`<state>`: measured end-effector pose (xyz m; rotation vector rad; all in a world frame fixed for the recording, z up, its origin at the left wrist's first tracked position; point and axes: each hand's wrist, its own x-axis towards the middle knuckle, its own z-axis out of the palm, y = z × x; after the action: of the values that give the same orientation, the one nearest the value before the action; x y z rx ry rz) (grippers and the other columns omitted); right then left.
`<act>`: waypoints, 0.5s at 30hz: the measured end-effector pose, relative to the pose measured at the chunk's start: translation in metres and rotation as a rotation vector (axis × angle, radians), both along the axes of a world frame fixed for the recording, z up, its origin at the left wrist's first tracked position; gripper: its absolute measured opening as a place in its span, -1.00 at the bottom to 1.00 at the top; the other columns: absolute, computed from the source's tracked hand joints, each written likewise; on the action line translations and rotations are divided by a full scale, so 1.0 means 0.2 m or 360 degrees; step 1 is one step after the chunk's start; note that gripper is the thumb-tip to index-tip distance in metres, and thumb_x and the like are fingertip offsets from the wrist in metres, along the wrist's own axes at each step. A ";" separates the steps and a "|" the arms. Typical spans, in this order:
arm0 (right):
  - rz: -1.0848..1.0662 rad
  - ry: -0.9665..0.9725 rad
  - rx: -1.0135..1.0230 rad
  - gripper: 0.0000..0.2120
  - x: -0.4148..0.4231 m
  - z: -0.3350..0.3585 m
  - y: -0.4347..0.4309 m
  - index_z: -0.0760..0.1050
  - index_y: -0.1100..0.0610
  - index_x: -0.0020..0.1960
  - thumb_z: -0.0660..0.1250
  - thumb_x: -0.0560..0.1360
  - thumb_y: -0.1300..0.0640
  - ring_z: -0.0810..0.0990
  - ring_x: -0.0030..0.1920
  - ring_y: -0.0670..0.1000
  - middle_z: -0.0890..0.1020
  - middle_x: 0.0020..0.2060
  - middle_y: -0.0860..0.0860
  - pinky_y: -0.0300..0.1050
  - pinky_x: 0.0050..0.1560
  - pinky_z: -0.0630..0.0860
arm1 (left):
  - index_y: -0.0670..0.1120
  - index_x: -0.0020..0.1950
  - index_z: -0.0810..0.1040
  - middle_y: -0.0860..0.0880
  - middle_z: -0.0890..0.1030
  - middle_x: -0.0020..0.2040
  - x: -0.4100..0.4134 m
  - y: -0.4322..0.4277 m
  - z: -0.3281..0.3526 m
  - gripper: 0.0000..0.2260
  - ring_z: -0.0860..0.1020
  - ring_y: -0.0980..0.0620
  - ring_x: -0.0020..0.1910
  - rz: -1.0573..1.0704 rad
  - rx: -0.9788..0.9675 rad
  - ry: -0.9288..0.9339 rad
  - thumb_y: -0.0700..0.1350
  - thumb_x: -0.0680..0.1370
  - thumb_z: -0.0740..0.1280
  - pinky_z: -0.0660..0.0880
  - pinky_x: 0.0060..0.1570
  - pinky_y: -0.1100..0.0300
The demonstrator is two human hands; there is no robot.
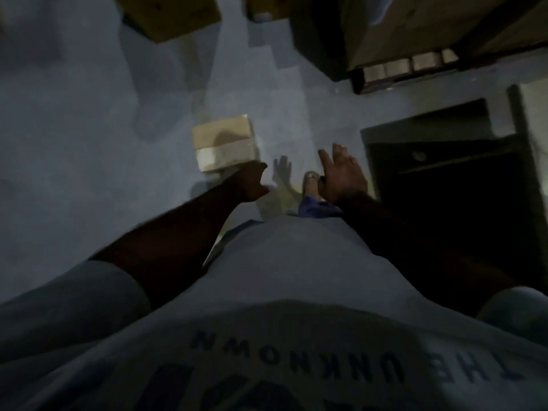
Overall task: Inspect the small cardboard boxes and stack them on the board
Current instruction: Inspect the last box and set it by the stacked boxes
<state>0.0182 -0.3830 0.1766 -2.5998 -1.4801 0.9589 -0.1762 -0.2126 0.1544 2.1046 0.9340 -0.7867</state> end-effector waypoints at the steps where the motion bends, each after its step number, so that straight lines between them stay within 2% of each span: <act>1: 0.0025 0.0021 -0.0007 -0.31 0.03 -0.03 0.11 0.15 0.15 0.67 0.29 0.60 0.09 0.11 0.63 0.30 0.10 0.64 0.30 0.18 0.59 0.11 | -0.21 0.61 0.25 -0.24 0.35 0.55 -0.01 0.05 0.02 -0.28 0.36 -0.23 0.51 0.0075 0.0018 -0.0016 0.13 0.59 0.41 0.32 0.46 -0.03; 4: 0.0147 0.0117 -0.0037 -0.31 0.07 -0.11 0.39 0.13 0.17 0.67 0.29 0.60 0.12 0.15 0.61 0.34 0.10 0.63 0.32 0.18 0.57 0.16 | -0.27 0.52 0.36 -0.29 0.49 0.42 -0.02 0.18 0.08 -0.44 0.47 -0.25 0.38 0.0310 0.0070 0.0045 -0.09 0.60 0.44 0.39 0.25 0.06; 5: 0.0186 0.0127 -0.0049 -0.32 0.08 -0.14 0.45 0.14 0.18 0.66 0.29 0.60 0.13 0.15 0.61 0.34 0.11 0.63 0.33 0.19 0.56 0.18 | -0.29 0.51 0.37 -0.29 0.48 0.42 -0.03 0.22 0.07 -0.47 0.46 -0.25 0.39 0.0375 0.0055 0.0046 -0.13 0.61 0.43 0.36 0.25 0.10; 7: 0.0271 0.0142 -0.0096 -0.33 0.08 -0.19 0.57 0.17 0.18 0.66 0.29 0.60 0.14 0.15 0.61 0.34 0.14 0.63 0.32 0.21 0.56 0.19 | -0.30 0.51 0.37 -0.26 0.45 0.46 -0.08 0.27 0.01 -0.50 0.41 -0.21 0.45 0.0551 -0.0030 0.0058 -0.17 0.62 0.41 0.28 0.26 0.24; 9: 0.0373 0.0139 -0.0073 -0.34 0.05 -0.24 0.68 0.22 0.22 0.63 0.31 0.58 0.16 0.19 0.59 0.39 0.19 0.59 0.38 0.27 0.53 0.24 | -0.30 0.45 0.43 -0.24 0.48 0.42 -0.13 0.34 -0.09 -0.53 0.45 -0.19 0.41 0.0733 -0.0071 0.0065 -0.14 0.60 0.43 0.30 0.14 0.30; 10: 0.0423 0.0136 -0.0070 -0.33 0.03 -0.27 0.74 0.23 0.24 0.62 0.32 0.56 0.15 0.20 0.59 0.40 0.21 0.58 0.40 0.29 0.52 0.27 | -0.28 0.43 0.45 -0.24 0.49 0.40 -0.15 0.38 -0.14 -0.53 0.47 -0.19 0.38 0.0800 -0.0094 0.0081 -0.10 0.59 0.44 0.33 0.14 0.26; 12: 0.0496 0.0129 -0.0118 -0.32 0.01 -0.36 0.89 0.20 0.19 0.64 0.32 0.58 0.10 0.18 0.61 0.35 0.21 0.59 0.35 0.25 0.53 0.25 | -0.24 0.43 0.45 -0.24 0.49 0.40 -0.17 0.49 -0.27 -0.47 0.47 -0.21 0.36 0.0851 -0.0094 0.0092 0.03 0.58 0.45 0.41 0.25 0.10; 15: 0.0474 0.0189 -0.0115 -0.36 -0.04 -0.63 1.11 0.18 0.14 0.66 0.22 0.64 -0.02 0.19 0.61 0.31 0.20 0.62 0.30 0.22 0.52 0.25 | -0.18 0.50 0.39 -0.26 0.49 0.41 -0.27 0.73 -0.62 -0.36 0.48 -0.26 0.37 0.0919 -0.0075 0.0120 0.14 0.55 0.42 0.46 0.29 -0.09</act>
<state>0.0110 -0.1608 0.0498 -2.3600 -1.8680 1.1885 -0.2295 -0.0664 0.0313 1.6390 1.4551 -0.5754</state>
